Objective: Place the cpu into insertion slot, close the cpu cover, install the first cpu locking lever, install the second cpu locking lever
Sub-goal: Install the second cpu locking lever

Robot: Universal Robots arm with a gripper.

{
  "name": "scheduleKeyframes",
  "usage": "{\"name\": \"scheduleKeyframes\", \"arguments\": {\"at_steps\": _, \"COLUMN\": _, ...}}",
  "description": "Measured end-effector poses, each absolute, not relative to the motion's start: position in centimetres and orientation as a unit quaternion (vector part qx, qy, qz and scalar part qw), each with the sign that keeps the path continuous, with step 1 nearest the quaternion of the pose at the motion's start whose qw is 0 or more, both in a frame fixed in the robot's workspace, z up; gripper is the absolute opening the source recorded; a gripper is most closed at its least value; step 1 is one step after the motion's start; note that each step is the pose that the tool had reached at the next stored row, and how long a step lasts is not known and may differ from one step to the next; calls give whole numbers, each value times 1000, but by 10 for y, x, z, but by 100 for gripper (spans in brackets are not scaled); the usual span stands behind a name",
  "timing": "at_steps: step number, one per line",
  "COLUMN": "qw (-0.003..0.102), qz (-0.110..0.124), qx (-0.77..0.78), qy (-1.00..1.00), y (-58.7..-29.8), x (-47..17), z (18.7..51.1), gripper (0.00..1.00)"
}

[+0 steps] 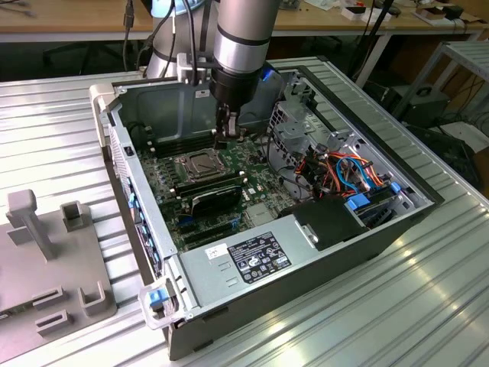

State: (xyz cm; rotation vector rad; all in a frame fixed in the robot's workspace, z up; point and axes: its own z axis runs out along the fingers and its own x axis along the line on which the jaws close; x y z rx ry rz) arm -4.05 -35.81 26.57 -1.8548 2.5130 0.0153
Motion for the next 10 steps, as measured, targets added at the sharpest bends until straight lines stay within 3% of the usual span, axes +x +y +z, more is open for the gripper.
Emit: {"name": "scheduleKeyframes", "arguments": {"at_steps": 10, "qw": 9, "qz": 6, "qx": -616, "qy": 787, "y": -358, "x": -40, "z": 266, "gripper": 11}}
